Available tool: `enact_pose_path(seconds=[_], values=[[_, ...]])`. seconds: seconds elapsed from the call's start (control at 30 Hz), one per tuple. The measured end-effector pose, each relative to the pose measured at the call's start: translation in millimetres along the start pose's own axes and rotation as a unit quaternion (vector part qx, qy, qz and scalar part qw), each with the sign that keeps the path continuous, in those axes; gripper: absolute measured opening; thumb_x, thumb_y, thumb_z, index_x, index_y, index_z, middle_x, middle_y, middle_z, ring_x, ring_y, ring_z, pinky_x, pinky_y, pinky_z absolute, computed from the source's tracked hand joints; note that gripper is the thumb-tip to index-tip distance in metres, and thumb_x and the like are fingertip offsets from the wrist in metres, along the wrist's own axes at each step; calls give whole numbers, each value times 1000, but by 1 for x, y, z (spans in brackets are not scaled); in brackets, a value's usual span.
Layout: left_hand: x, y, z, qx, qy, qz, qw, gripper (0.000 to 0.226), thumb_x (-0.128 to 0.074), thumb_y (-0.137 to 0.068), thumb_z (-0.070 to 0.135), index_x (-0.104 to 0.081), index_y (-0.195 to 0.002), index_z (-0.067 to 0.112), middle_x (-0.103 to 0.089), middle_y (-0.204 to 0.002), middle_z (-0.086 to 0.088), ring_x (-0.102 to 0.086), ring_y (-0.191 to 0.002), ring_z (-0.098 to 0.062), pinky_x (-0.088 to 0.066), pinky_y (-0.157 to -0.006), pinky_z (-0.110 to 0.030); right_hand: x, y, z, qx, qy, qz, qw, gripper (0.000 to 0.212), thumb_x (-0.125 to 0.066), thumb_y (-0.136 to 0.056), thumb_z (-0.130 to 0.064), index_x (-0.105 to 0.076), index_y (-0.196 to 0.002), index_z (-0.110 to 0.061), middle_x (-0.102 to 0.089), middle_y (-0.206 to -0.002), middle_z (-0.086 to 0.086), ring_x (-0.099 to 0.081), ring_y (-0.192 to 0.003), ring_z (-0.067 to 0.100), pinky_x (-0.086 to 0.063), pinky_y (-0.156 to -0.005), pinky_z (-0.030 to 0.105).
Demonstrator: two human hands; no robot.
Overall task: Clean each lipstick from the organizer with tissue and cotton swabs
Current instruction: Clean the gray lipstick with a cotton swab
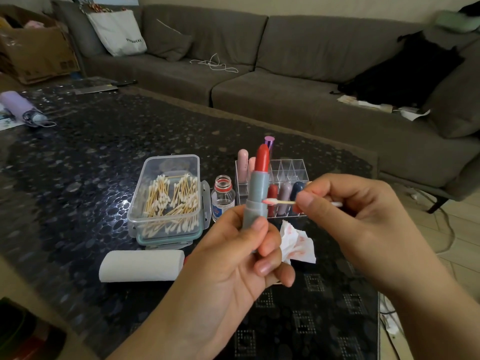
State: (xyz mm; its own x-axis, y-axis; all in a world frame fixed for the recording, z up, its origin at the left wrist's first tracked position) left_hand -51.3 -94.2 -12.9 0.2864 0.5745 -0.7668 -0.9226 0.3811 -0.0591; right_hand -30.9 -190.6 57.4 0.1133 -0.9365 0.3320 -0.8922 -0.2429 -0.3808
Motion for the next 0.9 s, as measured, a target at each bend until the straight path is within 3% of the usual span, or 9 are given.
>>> enact_pose_path(seconds=[0.07, 0.17, 0.23, 0.3, 0.4, 0.53, 0.67, 0.8, 0.9], values=[[2, 0, -3, 4, -4, 2, 1000, 9, -65, -76, 10, -63, -85, 11, -47, -60, -4, -41, -48, -12, -48, -51, -30, -6, 1, -2, 9, 0, -15, 1000, 22, -64, -77, -42, -69, -73, -21, -56, -62, 15, -44, -55, 31, -38, -53, 21], [-1, -1, -4, 3, 7, -27, 1000, 16, -68, -80, 12, -59, -92, 8, -49, -63, -4, -44, -50, -13, -49, -55, -31, -6, 0, -1, 6, -8, -16, 1000, 16, -68, -78, -36, -70, -71, -22, -57, -62, 15, -45, -55, 31, -40, -54, 23], [0, -1, -3, 1, 11, -40, 999, 22, -68, -83, 17, -54, -97, 8, -50, -65, -5, -47, -52, -14, -50, -57, -31, -2, -1, 1, 2, -21, -12, 1000, 15, -67, -78, -31, -70, -70, -18, -57, -56, 7, -47, -53, 25, -40, -54, 18], [1, -2, -2, -2, 19, -45, 999, 22, -68, -83, 21, -56, -97, 8, -52, -68, -6, -49, -54, -15, -50, -59, -32, 2, -2, 3, -9, -38, 0, 999, 16, -64, -78, -26, -69, -66, -16, -53, -49, -6, -43, -47, 3, -36, -51, 9], [-1, -2, 1, -16, 12, -44, 999, 23, -71, -82, 27, -67, -93, 8, -56, -72, -8, -55, -58, -16, -51, -58, -32, 7, -2, 4, -14, -44, 15, 999, 18, -61, -78, -24, -68, -62, -17, -51, -46, -13, -42, -44, -3, -33, -49, 4], [6, -4, 0, -23, -15, 14, 1000, 30, -52, -80, 30, -72, -84, 7, -55, -65, -7, -52, -52, -14, -50, -52, -28, -1, -1, 1, -4, -53, 2, 999, 15, -65, -79, -27, -68, -69, -16, -50, -48, -2, -43, -50, 1, -36, -52, 10], [5, -3, -3, -11, -18, 16, 1000, 34, -51, -80, 33, -73, -83, 7, -52, -63, -6, -47, -49, -12, -49, -51, -28, -7, -1, 0, 2, -36, -17, 999, 14, -68, -79, -34, -69, -70, -22, -62, -61, 8, -50, -58, 17, -43, -57, 22], [3, -2, -7, 22, 27, -19, 999, 36, -51, -85, 35, -72, -89, 6, -48, -63, -3, -42, -50, -11, -49, -54, -29, 4, -2, 2, -9, -42, 6, 999, 14, -64, -78, -27, -69, -67, -19, -52, -48, -9, -42, -47, -2, -35, -49, 8], [-7, -1, -9, 57, 83, -87, 991, 35, -53, -94, 36, -66, -103, 5, -50, -71, -4, -45, -58, -13, -49, -64, -33, 5, -3, 3, -11, -45, 8, 999, 17, -61, -78, -26, -69, -64, -24, -51, -47, -12, -40, -46, -1, -33, -49, 7]])
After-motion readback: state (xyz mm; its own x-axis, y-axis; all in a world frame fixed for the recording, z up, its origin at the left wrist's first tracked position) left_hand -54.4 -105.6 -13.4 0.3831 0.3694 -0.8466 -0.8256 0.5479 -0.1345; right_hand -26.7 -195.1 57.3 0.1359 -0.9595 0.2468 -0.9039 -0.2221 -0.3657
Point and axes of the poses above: each hand's wrist, its own y-axis away from the middle knuckle, its own x-axis out of the back of the hand, z = x × y, the point moved 10 cm from there along -y, towards the middle knuckle
